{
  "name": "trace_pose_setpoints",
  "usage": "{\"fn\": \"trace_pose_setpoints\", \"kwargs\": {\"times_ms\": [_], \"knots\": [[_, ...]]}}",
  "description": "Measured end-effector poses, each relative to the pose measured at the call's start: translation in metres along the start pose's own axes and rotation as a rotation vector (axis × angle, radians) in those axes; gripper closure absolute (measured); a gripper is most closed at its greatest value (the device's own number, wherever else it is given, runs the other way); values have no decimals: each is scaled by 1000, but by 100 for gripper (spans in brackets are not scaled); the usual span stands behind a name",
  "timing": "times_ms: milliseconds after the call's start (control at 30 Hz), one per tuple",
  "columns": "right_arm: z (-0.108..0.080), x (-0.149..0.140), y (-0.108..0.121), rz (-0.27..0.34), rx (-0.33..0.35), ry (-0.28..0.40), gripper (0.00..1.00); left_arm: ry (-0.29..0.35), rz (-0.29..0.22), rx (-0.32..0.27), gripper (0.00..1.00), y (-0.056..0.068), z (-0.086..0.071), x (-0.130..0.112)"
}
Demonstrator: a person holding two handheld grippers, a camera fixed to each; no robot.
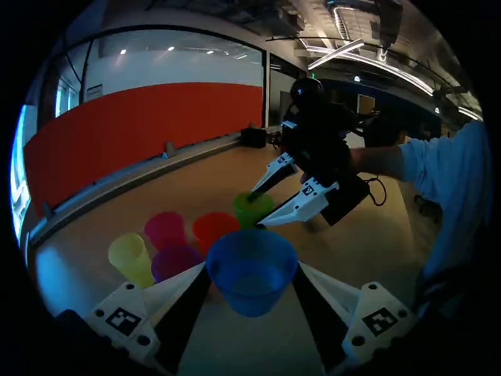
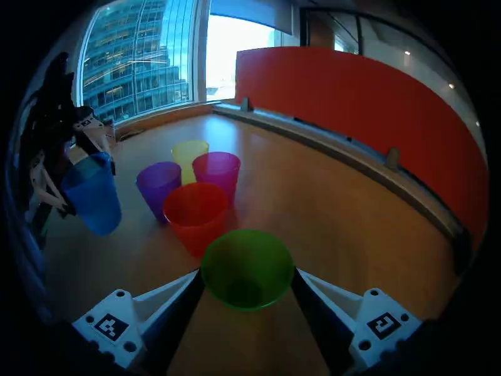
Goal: Pour water
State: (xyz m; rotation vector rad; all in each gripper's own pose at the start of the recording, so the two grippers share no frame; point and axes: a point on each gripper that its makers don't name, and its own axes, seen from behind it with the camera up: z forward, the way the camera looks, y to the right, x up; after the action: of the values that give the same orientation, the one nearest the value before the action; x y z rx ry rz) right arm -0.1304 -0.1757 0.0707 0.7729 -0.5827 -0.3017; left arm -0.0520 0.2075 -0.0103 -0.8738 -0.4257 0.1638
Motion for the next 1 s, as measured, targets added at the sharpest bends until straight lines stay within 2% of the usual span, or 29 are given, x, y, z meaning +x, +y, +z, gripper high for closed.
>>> {"fn": "trace_pose_setpoints", "kwargs": {"times_ms": [100, 267, 433, 767, 1000], "knots": [[2, 0, 1, 0, -3, 2, 9, 4, -1, 1, 14, 0, -2, 1], [1, 4, -1, 2, -4, 19, 10, 12, -4, 11, 14, -3, -5, 1], [-8, 16, -1, 7, -15, 53, 10, 25, -11, 23, 14, -8, -11, 5], [-44, 48, -6, -3, -37, 129, 10, 75, -21, 57, 14, -18, -26, 20], [-72, 72, -18, -21, -53, 205, 10, 123, -22, 89, 14, -27, -37, 36]]}}
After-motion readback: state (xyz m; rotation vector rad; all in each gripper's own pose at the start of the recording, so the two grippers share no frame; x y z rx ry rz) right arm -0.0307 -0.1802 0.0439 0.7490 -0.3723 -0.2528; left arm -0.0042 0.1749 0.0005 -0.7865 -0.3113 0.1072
